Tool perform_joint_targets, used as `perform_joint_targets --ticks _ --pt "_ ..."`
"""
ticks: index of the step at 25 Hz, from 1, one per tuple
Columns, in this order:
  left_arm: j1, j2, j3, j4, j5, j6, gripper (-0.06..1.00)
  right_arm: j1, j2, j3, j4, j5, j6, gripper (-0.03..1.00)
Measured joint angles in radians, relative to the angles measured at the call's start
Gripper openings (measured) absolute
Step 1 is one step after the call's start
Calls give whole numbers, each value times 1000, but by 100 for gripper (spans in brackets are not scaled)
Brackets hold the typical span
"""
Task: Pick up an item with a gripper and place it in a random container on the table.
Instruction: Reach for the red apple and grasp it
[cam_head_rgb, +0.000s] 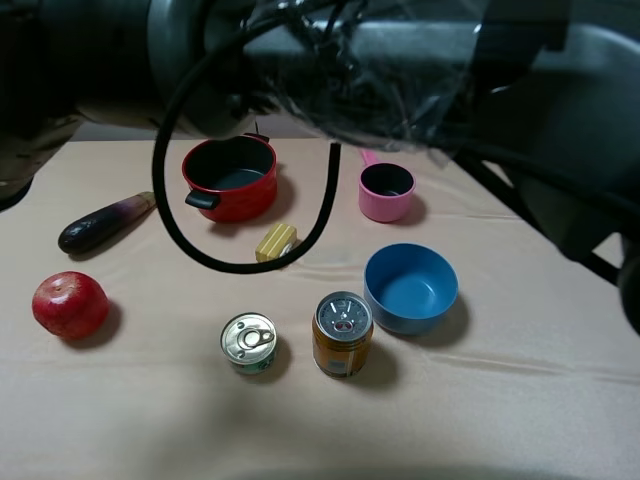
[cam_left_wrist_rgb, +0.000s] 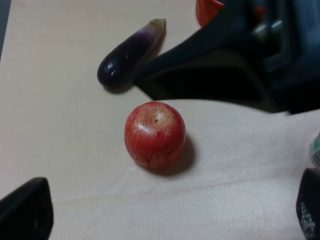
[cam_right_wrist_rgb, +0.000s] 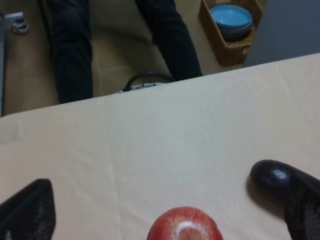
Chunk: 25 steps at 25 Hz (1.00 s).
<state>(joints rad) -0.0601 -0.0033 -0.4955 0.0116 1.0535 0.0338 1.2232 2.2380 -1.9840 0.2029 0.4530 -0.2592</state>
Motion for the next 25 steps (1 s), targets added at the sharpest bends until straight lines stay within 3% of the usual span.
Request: perform_joint_targets --ticks 10,25 --pt "0 0 0 11 0 0 99 0 111 0 -6 -103 -1 69" --pt "0 0 0 18 0 0 99 -3 192 -1 -8 -144 8 69"
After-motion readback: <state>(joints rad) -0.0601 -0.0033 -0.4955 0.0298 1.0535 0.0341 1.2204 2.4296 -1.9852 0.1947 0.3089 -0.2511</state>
